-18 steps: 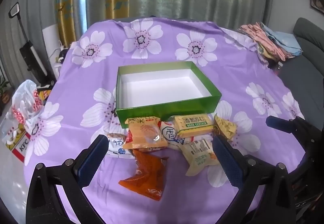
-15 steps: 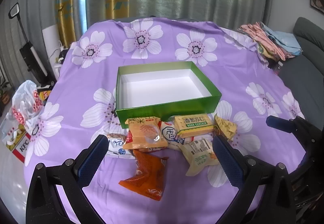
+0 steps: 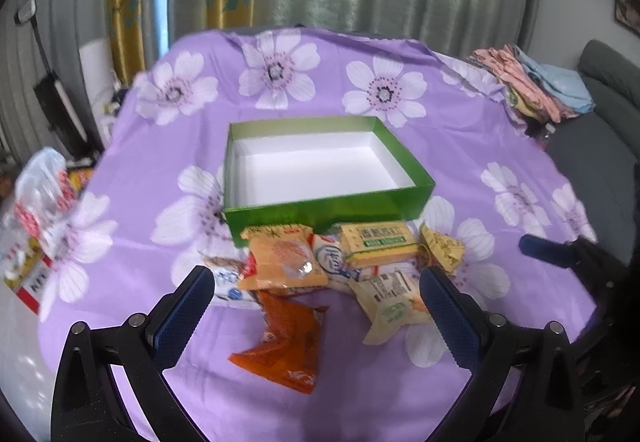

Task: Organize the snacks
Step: 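Move the right tool toward the orange chip bag in the snack pile, then close the right gripper on the orange chip bag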

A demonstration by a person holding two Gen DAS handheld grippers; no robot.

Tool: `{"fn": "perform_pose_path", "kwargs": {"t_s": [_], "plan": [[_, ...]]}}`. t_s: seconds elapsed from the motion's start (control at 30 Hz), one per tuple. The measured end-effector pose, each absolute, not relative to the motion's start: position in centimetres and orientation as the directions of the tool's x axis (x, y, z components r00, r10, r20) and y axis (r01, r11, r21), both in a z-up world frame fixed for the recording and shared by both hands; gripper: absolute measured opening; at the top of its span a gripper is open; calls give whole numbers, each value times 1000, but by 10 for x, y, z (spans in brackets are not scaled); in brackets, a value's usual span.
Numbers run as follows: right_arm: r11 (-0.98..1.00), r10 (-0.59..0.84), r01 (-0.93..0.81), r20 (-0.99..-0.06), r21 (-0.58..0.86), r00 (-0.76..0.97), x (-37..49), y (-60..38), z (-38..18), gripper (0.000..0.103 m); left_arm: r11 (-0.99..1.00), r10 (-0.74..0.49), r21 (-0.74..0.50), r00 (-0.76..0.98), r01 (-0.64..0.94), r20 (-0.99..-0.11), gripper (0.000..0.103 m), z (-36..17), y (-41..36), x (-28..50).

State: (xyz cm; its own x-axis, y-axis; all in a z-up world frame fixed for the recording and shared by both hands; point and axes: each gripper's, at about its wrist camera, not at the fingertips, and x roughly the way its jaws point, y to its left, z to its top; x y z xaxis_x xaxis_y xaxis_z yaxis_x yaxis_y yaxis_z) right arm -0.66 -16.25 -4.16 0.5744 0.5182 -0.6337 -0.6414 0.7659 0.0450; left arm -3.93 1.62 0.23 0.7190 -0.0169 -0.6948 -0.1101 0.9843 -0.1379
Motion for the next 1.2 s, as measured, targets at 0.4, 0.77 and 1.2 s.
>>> {"fn": "perform_pose_path", "kwargs": {"t_s": [0.4,0.77,1.2], "plan": [[670,627,-714,-672,206,394,-7,-132,-79,103,897,-211,-403,624,-183,-752,102,-48,83,-48],[521,738,-739,-661,426,139,-21,-85,-130,103,877,-305,-468,620,-113,-723,102,-68,88,-58],[555,701,-721,-701,416,134,8,-51,-151,87,894,-326,-441,570,-72,-754,68,-88,76,-31]]}}
